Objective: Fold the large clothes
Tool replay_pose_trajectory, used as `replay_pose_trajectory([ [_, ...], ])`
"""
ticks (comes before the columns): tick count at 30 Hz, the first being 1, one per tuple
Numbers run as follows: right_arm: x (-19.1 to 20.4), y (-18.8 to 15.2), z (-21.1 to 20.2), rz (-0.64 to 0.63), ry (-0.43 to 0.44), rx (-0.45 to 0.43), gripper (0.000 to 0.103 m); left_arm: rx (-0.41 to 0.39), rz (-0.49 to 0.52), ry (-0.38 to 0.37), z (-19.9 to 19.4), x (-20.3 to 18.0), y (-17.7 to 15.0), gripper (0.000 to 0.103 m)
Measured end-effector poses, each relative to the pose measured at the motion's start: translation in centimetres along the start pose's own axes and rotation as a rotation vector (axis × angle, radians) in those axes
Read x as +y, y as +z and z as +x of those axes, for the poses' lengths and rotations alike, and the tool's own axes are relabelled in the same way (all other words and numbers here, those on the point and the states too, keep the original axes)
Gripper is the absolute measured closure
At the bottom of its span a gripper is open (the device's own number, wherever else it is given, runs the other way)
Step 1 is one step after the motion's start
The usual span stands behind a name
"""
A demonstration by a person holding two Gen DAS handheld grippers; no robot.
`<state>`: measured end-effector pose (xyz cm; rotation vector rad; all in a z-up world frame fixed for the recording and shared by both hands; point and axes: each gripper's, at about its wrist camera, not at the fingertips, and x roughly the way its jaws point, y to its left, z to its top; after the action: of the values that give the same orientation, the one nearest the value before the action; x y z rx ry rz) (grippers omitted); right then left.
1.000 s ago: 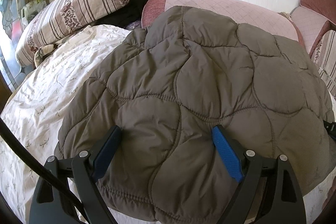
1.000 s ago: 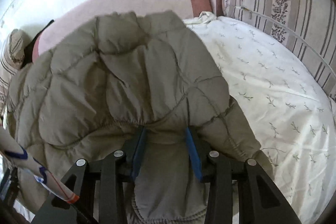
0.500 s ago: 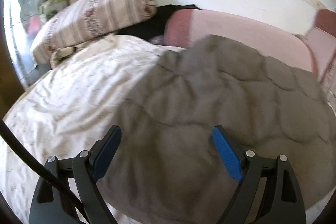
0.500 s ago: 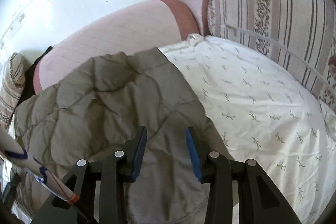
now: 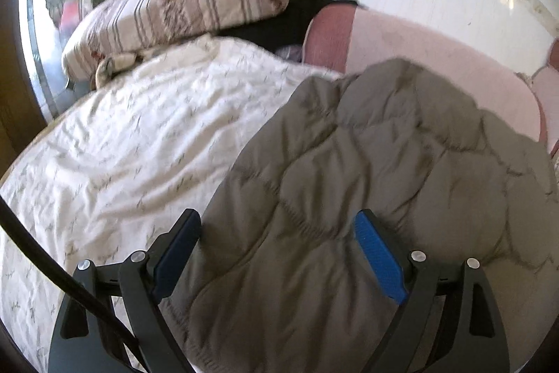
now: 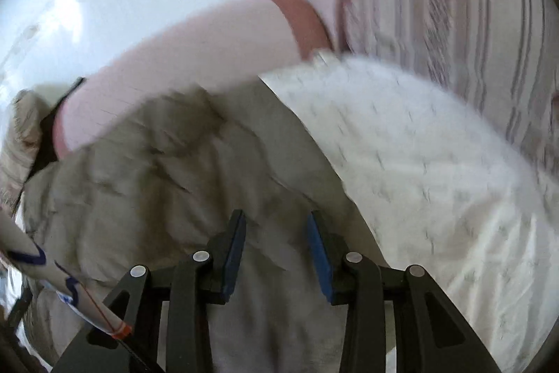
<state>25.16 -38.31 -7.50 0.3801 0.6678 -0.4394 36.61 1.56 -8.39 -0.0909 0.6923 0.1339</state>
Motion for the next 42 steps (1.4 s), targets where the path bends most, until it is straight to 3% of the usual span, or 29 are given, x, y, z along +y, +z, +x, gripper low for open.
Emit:
replay_pose_trajectory([
  [2, 1.9, 0.0, -0.6, -0.039, 0.061, -0.035, 0.062, -0.013, 0.031, 0.008, 0.2, -1.0, 0.0, 0.013],
  [5, 4.8, -1.2, 0.8, -0.076, 0.161, 0.037, 0.062, 0.008, 0.074, 0.029, 1.3, -1.9, -0.2, 0.013],
  [7, 6.0, -2.1, 1.9, -0.115, 0.15, 0.079, 0.06, 0.022, 0.08, 0.028, 1.7, -1.9, -0.1, 0.013],
  [11, 6.7, -2.5, 1.7, -0.159, 0.133, 0.077, 0.059, 0.015, 0.073, 0.023, 1.7, -1.7, 0.0, 0.013],
  [14, 5.4, -1.7, 0.0, -0.104, 0.155, 0.035, 0.059, 0.003, 0.078, 0.033, 1.5, -1.9, -0.2, 0.013],
  [19, 0.4, -0.3, -3.0, 0.011, -0.017, -0.061, 0.053, -0.004, 0.077, 0.038, 1.0, -1.8, -0.6, 0.013],
  [21, -2.5, 0.1, -2.7, 0.073, -0.092, -0.033, 0.053, -0.007, 0.078, 0.043, 0.9, -1.9, -0.7, 0.013],
  [25, -7.9, -0.2, -2.2, 0.206, -0.146, 0.044, 0.053, -0.02, 0.091, 0.063, 0.9, -2.2, -0.7, 0.013],
  [30, -9.0, -2.2, -1.0, 0.105, -0.061, 0.207, 0.053, -0.047, 0.1, 0.085, 0.9, -2.6, -1.0, 0.013],
  [32, -9.2, -2.9, -2.9, 0.062, -0.077, 0.183, 0.053, -0.061, 0.1, 0.091, 0.9, -2.5, -1.1, 0.013],
  [35, -10.1, -3.6, -8.6, 0.048, -0.072, 0.074, 0.053, -0.082, 0.095, 0.089, 0.9, -2.4, -1.3, 0.013],
  [38, -12.1, -5.5, -14.3, 0.086, 0.027, 0.006, 0.053, -0.1, 0.088, 0.092, 0.7, -2.3, -1.5, 0.013],
  [42, -15.3, -8.8, -18.6, 0.15, 0.13, -0.02, 0.053, -0.152, 0.117, 0.099, -0.3, -2.1, -2.8, 0.013],
])
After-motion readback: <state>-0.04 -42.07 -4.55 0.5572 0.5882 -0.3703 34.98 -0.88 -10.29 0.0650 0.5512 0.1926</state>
